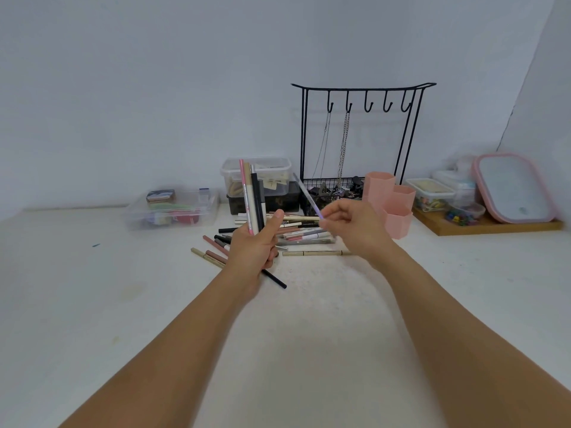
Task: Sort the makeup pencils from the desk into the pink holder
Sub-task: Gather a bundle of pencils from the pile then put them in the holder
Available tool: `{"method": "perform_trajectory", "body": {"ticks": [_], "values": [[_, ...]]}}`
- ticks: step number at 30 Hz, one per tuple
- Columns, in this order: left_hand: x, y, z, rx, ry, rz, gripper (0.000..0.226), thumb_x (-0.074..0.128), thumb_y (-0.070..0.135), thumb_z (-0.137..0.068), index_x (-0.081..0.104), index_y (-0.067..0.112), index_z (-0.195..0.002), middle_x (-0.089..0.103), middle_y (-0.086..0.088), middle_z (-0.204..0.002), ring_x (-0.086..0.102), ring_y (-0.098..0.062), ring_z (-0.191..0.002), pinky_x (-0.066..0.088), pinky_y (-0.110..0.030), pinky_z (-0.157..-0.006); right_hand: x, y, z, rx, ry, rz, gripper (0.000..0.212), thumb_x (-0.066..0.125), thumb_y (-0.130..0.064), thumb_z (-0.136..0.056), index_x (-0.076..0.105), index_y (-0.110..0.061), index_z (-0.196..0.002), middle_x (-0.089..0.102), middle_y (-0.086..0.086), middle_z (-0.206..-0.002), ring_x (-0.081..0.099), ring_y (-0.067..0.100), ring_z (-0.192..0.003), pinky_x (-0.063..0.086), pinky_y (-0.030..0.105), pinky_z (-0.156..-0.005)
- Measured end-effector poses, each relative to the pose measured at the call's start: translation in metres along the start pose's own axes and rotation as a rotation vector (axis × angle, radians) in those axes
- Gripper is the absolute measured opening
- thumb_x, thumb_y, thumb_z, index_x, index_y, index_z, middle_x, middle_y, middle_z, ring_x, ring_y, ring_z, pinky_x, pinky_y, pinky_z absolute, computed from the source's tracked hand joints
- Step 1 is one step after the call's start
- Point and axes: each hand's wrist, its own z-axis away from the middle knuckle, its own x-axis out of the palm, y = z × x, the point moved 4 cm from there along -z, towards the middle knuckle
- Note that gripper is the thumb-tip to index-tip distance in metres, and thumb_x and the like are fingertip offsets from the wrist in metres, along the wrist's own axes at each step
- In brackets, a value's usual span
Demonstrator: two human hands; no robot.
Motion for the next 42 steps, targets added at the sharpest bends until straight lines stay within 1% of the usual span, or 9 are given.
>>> {"method": "perform_trajectory", "body": {"ticks": [3,10,13,16,18,21,25,36,42], "values": [[0.001,0.001,0.001,0.028,-0.021,0.017,0.036,0.084,0.055,-0.075,0.067,0.024,-0.071,0.043,0.007,-0.052,0.036,-0.009,-0.043,0.030,-0.021,-0.039,0.027,-0.014,0.012,0.045,-0.085,-0.325,0.013,0.082,-0.005,-0.079,0.076,-0.015,-0.085,0.076,0.006,-0.074,0.067,0.011,-0.059,0.053,0.018,-0.057],[0.002,-0.001,0.002,0.026,0.005,0.013,0.029,0.081,0.038,-0.084,0.062,0.022,-0.070,0.049,0.004,-0.052,0.039,-0.009,-0.041,0.029,-0.021,-0.038,0.073,-0.017,0.031,0.094,-0.190,-0.592,0.014,0.077,0.006,-0.080,0.080,-0.008,-0.080,0.075,0.010,-0.071,0.069,0.014,-0.062,0.056,0.021,-0.064],[0.000,-0.001,0.000,0.004,0.060,-0.019,0.031,0.073,0.030,-0.091,0.056,0.015,-0.069,0.048,0.001,-0.049,0.040,-0.010,-0.040,0.030,-0.021,-0.037,0.068,-0.014,0.024,0.063,-0.157,-0.474,0.014,0.076,-0.004,-0.084,0.081,-0.018,-0.082,0.078,0.004,-0.079,0.069,0.009,-0.070,0.055,0.021,-0.065],[-0.003,0.000,-0.001,-0.025,0.104,-0.007,0.031,0.064,0.028,-0.093,0.056,0.009,-0.069,0.054,-0.005,-0.051,0.045,-0.014,-0.042,0.033,-0.021,-0.037,0.041,-0.002,0.010,-0.037,0.074,-0.009,0.010,0.072,-0.016,-0.090,0.078,-0.023,-0.089,0.076,-0.008,-0.085,0.067,0.002,-0.075,0.049,0.017,-0.069],[-0.003,0.001,-0.001,-0.053,0.118,-0.005,0.029,0.060,0.028,-0.095,0.059,0.005,-0.078,0.064,-0.008,-0.055,0.057,-0.015,-0.045,0.040,-0.022,-0.038,0.027,0.012,0.007,-0.066,0.133,0.346,0.010,0.066,-0.021,-0.094,0.075,-0.023,-0.097,0.073,-0.010,-0.098,0.065,0.006,-0.089,0.047,0.023,-0.078],[-0.003,0.000,0.000,-0.103,0.092,0.025,0.027,0.058,0.032,-0.100,0.064,0.007,-0.092,0.076,-0.007,-0.065,0.072,-0.012,-0.057,0.053,-0.024,-0.043,0.019,0.033,0.006,0.041,0.081,0.544,0.016,0.062,-0.025,-0.096,0.074,-0.023,-0.106,0.073,-0.003,-0.109,0.063,0.018,-0.097,0.049,0.031,-0.084],[0.001,0.001,0.000,-0.068,0.017,0.041,0.030,0.056,0.033,-0.103,0.066,0.008,-0.089,0.078,-0.009,-0.075,0.078,-0.018,-0.074,0.057,-0.027,-0.050,0.021,0.040,0.002,0.139,0.045,0.555,0.020,0.065,-0.025,-0.094,0.076,-0.020,-0.110,0.075,0.001,-0.108,0.065,0.021,-0.095,0.053,0.033,-0.087],[-0.008,0.002,-0.002,-0.027,0.080,0.030,0.047,0.063,0.050,-0.097,0.049,0.019,-0.065,0.047,0.002,-0.050,0.043,-0.011,-0.043,0.028,-0.021,-0.034,0.016,0.037,0.000,0.163,-0.030,0.534,0.014,0.066,-0.010,-0.093,0.080,-0.012,-0.095,0.075,0.005,-0.097,0.066,0.024,-0.092,0.055,0.038,-0.087],[-0.009,0.004,-0.003,-0.059,0.087,0.065,0.057,0.065,0.064,-0.090,0.056,0.027,-0.047,0.049,0.001,-0.049,0.046,-0.011,-0.041,0.037,-0.022,-0.036,0.009,0.018,0.000,0.120,0.085,0.186,0.012,0.064,-0.012,-0.096,0.075,-0.013,-0.092,0.062,-0.003,-0.077,0.050,0.011,-0.068,0.038,0.021,-0.059]]}}
